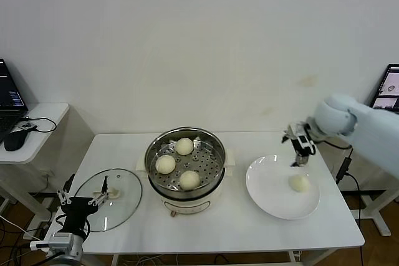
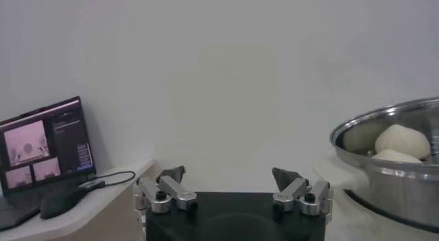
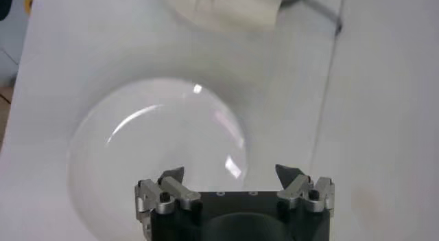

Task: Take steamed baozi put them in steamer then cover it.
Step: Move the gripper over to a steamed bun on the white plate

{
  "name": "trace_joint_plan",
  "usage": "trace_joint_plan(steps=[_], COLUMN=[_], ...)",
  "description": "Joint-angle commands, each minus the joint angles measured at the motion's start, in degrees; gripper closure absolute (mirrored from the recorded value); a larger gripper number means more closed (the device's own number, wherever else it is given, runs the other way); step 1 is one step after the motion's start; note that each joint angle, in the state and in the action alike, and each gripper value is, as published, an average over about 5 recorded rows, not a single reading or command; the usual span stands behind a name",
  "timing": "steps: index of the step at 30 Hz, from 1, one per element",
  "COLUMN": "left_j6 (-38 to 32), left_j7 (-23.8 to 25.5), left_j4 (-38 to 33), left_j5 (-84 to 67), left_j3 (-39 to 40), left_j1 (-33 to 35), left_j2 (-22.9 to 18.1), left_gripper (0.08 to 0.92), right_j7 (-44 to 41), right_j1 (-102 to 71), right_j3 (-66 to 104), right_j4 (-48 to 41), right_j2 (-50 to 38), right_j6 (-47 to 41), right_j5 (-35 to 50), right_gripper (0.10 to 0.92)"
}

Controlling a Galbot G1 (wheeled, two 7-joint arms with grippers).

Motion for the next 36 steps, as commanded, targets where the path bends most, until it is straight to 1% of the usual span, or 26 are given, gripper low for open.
trace_joint_plan(steps=[1, 8, 20, 32, 36], left_j6=[0.1, 0.2, 0.1, 0.2, 0.2], left_j7=[0.0, 0.0, 0.0, 0.0, 0.0], left_j4=[-0.1, -0.2, -0.4, 0.2, 0.4], left_j5=[0.1, 0.5, 0.1, 0.0, -0.1], left_j3=[0.0, 0.1, -1.1, -1.1, -1.1], left_j1=[0.1, 0.4, 0.9, 0.6, 0.6], left_j2=[0.1, -0.2, 0.1, 0.0, 0.0], left_gripper=[0.177, 0.177, 0.177, 0.177, 0.177], right_j7=[0.4, 1.7, 4.3, 4.5, 4.4], right_j1=[-20.1, -25.2, -25.4, -25.2, -25.2], right_j3=[13.2, 18.7, 19.2, 18.8, 18.9], right_j4=[-3.3, -7.9, -15.1, -18.2, -18.6], right_j2=[-5.2, -1.2, 5.8, 9.7, 10.0], right_j6=[-0.1, 1.8, 2.5, 2.7, 2.7], right_j5=[-8.2, -12.0, -14.2, -15.1, -15.7], right_gripper=[0.202, 0.203, 0.202, 0.203, 0.227])
